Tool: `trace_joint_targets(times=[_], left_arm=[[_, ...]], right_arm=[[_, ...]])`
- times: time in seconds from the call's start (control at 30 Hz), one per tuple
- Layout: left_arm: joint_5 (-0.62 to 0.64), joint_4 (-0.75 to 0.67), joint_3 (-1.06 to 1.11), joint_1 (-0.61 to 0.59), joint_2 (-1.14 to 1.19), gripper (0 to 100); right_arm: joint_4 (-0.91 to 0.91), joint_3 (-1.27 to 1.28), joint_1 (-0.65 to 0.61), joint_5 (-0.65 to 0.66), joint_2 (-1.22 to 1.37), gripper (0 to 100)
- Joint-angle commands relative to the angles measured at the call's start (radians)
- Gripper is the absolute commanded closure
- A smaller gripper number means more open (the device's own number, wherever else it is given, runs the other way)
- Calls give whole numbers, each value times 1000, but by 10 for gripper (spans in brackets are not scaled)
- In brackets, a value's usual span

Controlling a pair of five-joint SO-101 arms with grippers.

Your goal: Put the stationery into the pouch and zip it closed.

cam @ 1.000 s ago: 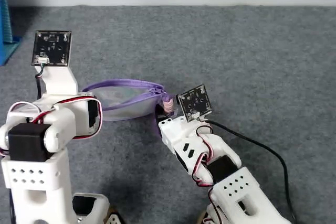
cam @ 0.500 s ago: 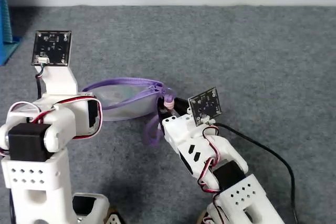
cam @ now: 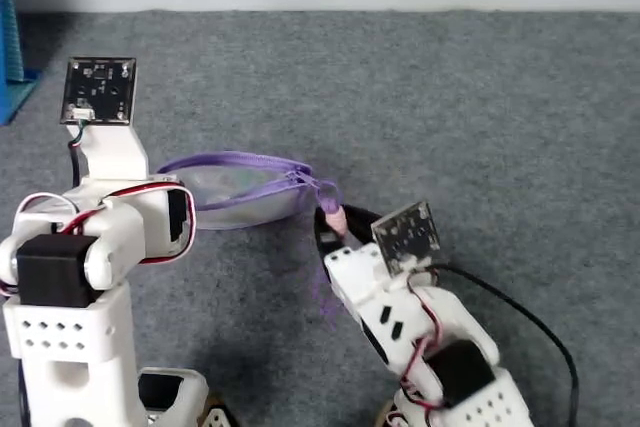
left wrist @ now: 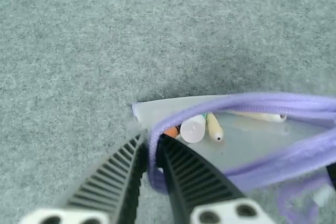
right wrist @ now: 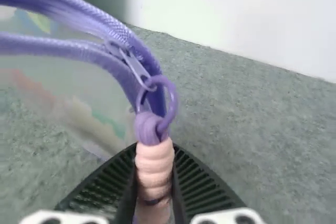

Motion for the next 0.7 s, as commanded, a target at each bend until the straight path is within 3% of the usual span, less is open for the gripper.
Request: trace_joint_targets(times=[0.0,0.17,0.33,0.5,0.67], left_arm=[[-66,-66,5,9,20,984],[-91,-233,5,14,21,904],[-87,-347,7,150,23,742],[-87,-414,16,367,68,732],[-95,-423,10,508,226,729]], right_arm=[[165,-18,8,14,-137,991],[326,-20,5,14,-271,991],[441,-103,-19,8,-252,991],[456,-138,-30,12,-252,991],[463,-149,-24,12,-254,991]])
